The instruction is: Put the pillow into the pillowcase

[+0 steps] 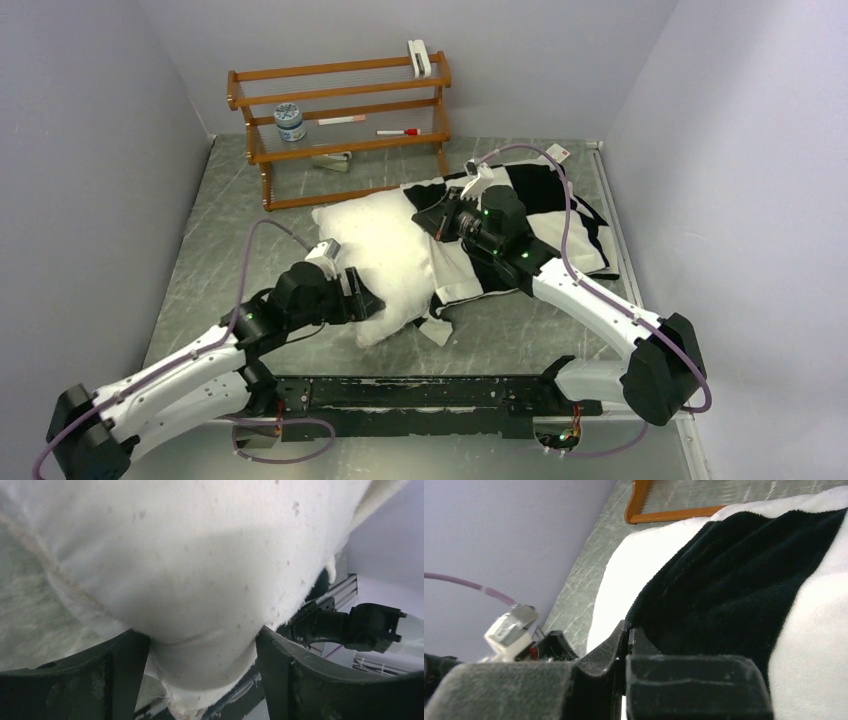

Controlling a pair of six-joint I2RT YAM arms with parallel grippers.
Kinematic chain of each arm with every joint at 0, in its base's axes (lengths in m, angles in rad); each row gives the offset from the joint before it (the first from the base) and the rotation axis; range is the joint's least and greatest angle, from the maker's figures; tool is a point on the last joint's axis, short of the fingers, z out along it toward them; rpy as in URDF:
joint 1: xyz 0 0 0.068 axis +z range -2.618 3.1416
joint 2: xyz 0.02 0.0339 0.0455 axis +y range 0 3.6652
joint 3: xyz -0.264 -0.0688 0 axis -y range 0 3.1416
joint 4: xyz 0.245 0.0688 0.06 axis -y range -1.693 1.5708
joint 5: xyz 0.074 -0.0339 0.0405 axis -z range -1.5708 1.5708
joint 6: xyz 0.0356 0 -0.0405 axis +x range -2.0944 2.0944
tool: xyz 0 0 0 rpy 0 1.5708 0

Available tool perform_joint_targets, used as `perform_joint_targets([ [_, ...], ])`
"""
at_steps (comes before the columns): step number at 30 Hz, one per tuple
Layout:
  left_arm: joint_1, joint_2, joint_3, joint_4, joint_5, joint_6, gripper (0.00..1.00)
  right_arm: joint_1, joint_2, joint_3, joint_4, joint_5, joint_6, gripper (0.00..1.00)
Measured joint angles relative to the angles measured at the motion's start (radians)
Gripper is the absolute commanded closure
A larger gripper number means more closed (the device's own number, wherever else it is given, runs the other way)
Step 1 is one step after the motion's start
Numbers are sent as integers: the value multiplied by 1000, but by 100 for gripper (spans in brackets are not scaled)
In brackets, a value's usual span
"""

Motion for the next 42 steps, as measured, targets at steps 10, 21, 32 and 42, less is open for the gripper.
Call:
perform_joint_targets([
  [10,-2,425,98,307,12,-19,95,81,0,57,-118,-14,-3,100],
  [21,-3,448,103,403,10,-44,95,148,-49,188,-488,268,-181,48],
  [32,-3,455,175,407,-24,-42,95,225,-179,147,-756,430,-189,37],
  [42,-3,484,232,407,-55,-33,95,339,-79,110,-857,563,-172,34],
])
